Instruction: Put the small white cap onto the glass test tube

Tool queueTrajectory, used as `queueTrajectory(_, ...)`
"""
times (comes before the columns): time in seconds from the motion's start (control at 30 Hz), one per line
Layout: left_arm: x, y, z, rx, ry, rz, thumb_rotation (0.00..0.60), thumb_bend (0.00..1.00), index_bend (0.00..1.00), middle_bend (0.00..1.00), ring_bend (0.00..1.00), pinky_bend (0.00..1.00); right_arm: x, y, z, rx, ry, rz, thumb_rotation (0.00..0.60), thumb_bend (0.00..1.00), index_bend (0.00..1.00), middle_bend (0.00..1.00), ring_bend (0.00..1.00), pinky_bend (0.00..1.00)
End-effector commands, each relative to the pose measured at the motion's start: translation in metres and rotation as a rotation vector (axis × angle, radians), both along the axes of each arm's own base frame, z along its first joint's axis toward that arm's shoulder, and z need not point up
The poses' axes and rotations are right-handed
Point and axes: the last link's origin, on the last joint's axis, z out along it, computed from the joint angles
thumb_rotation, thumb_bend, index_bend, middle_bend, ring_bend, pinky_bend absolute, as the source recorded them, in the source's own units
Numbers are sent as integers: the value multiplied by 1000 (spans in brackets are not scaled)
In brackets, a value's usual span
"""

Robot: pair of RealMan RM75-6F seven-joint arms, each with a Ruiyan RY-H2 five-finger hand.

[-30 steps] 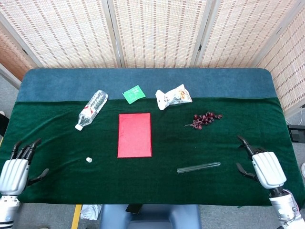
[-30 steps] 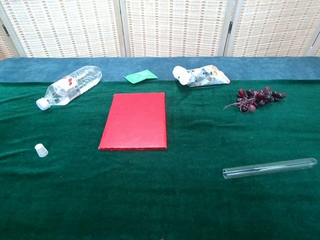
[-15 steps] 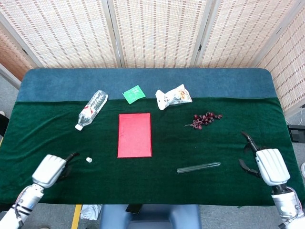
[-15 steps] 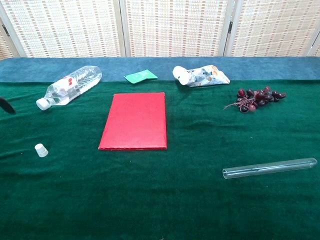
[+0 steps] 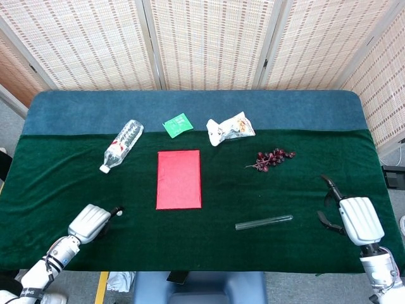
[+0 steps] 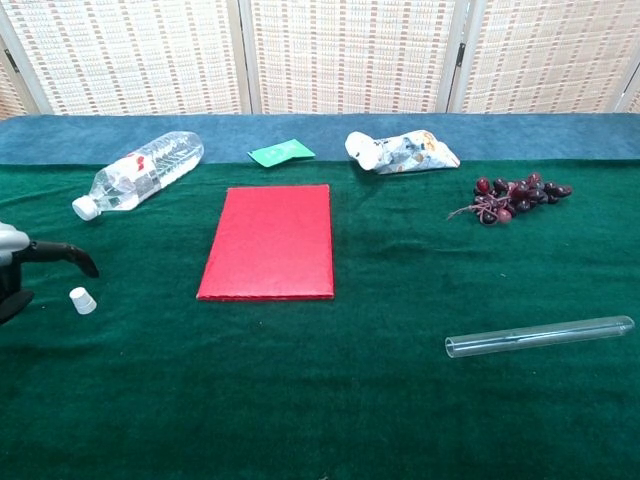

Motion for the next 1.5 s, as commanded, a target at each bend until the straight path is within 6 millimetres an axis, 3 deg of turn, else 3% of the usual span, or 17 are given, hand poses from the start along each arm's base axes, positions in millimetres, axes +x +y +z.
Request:
queueTrajectory(0.03,3,1,-6,-20,11,5,600,737,213,1000,856,745,-1,0,0,0,-2,-3,550,404,81,568,730,690)
queueTrajectory(0.5,-9,6,-15,-24,59,75,600,737,235,1000,856,745,-8,-2,-1,3,-12,-20,550,404,81,568,732,692)
queueTrajectory(0.9,-27,-1,-2,24,62,157,600,736,240,1000,856,748,-7,-2,-2,4,-18,-17,550,404,74,568,732,695)
queueTrajectory(1.5,-8,3,-17,-11,58,104,600,736,237,1000,856,748,-13,-1,0,-2,-21,-35,549,405,71,568,739,695)
